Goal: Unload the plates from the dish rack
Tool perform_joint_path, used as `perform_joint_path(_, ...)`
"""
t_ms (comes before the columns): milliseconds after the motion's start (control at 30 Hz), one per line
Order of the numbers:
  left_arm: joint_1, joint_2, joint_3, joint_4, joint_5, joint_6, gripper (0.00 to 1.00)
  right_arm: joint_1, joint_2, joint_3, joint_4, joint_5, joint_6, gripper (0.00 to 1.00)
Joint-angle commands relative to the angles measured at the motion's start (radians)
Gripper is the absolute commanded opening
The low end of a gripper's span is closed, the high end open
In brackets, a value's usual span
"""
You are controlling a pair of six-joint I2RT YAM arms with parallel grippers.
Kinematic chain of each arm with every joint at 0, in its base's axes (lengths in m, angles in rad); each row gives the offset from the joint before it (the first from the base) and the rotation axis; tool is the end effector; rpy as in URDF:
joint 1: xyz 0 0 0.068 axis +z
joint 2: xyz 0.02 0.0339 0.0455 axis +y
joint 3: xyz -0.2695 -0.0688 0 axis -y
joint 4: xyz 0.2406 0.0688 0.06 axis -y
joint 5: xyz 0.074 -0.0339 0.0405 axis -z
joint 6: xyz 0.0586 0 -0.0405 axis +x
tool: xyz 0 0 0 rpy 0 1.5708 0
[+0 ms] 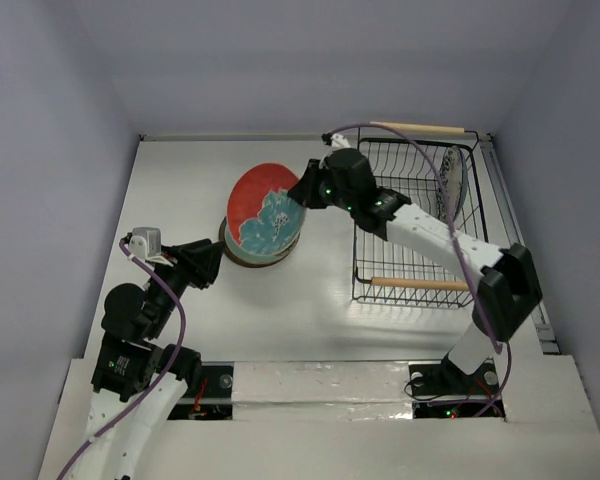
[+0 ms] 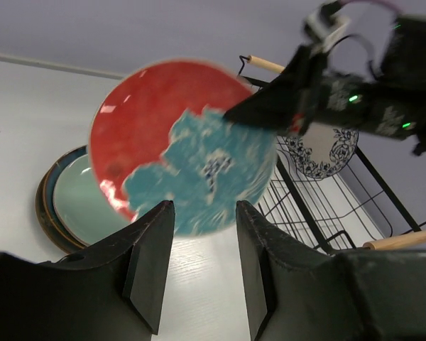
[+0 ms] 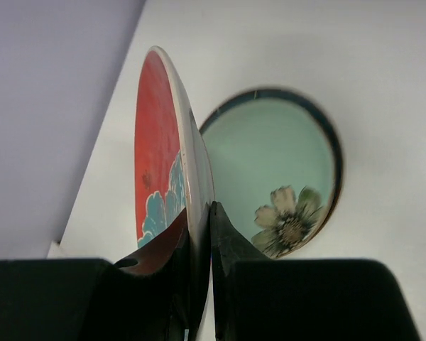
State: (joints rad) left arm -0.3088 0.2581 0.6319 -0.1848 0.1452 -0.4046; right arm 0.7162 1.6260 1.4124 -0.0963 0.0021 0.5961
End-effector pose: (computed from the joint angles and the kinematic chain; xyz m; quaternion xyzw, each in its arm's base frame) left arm 0.0842 -0.0358 0.3508 0.0254 0.6375 -0.3117 0.7041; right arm 0.3086 0.2684 0.3498 -0.0479 0.8063 0.3590 0.4676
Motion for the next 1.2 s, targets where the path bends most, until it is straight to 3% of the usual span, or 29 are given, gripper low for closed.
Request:
perform_joint_path(0,0.010,0.013,0.015,0.041,0.005,-0.002,0.37,0.008,-0.009,0.068,0.363,-0.105,0.198,0.00)
perform_joint_path(367,0.010,0.018,0.014,0.042,0.011,-0.002,0.38,0.026,0.259,0.066,0.383,-0.083,0.264,0.00)
perform_joint_path(700,0.010,0.017,0.014,0.039,0.008,0.000,0.38,0.026,0.336,0.097,0.351,-0.051,0.261,0.00)
perform_joint_path(900,0.010,0.015,0.014,0.041,0.013,0.000,0.38,0.026,0.334,0.042,0.336,-0.028,0.260,0.24)
perform_joint_path(1000,0.010,0.013,0.014,0.042,0.013,0.000,0.38,0.026,0.334,0.036,0.308,-0.008,0.254,0.27)
perform_joint_path(1167,0.010,0.013,0.014,0.042,0.014,0.001,0.38,0.026,0.328,0.028,0.241,0.059,0.225,0.41)
